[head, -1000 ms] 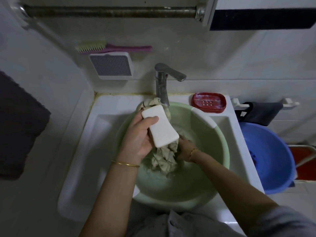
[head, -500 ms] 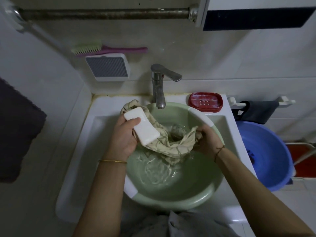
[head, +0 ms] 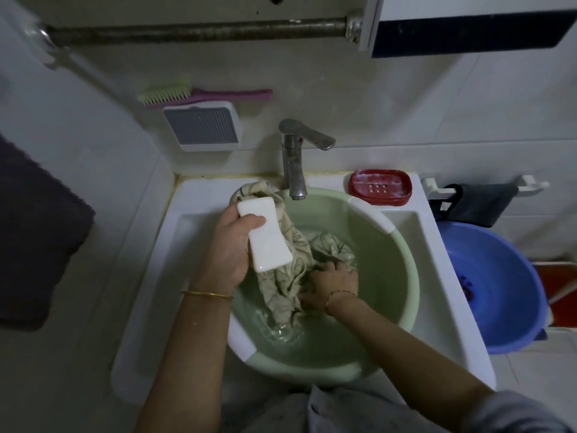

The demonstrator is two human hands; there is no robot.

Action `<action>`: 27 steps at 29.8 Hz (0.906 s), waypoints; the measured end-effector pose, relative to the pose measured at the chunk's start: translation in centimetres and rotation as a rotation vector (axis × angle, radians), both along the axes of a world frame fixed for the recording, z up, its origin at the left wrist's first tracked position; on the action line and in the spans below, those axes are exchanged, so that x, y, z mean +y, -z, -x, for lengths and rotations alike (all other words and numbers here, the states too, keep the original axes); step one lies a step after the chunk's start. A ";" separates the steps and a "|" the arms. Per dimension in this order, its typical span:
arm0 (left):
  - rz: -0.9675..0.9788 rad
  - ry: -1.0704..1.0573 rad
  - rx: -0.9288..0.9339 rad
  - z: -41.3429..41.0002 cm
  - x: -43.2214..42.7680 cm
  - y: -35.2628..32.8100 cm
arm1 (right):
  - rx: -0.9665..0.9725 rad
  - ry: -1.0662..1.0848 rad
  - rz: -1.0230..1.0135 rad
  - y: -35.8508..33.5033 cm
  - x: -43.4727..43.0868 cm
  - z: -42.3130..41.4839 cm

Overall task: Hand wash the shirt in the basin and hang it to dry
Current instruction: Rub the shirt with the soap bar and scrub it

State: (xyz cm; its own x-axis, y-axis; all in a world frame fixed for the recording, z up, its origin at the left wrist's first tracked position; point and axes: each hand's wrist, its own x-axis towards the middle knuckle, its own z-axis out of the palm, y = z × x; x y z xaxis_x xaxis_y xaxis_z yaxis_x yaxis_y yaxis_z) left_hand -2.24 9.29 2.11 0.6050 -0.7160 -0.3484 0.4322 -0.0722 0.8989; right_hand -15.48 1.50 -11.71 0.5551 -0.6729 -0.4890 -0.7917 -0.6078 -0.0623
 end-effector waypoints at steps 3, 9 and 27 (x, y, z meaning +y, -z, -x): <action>-0.007 0.001 -0.012 -0.1 0.1 0.1 | -0.015 -0.011 0.020 0.6 0.3 -0.4; -0.037 -0.023 -0.045 -0.7 0.4 0.7 | -0.846 0.682 -0.560 -1.4 -1.2 1.4; -0.133 -0.010 -0.203 -1.1 0.5 2.0 | -0.745 0.579 -0.505 -3.2 -4.6 5.4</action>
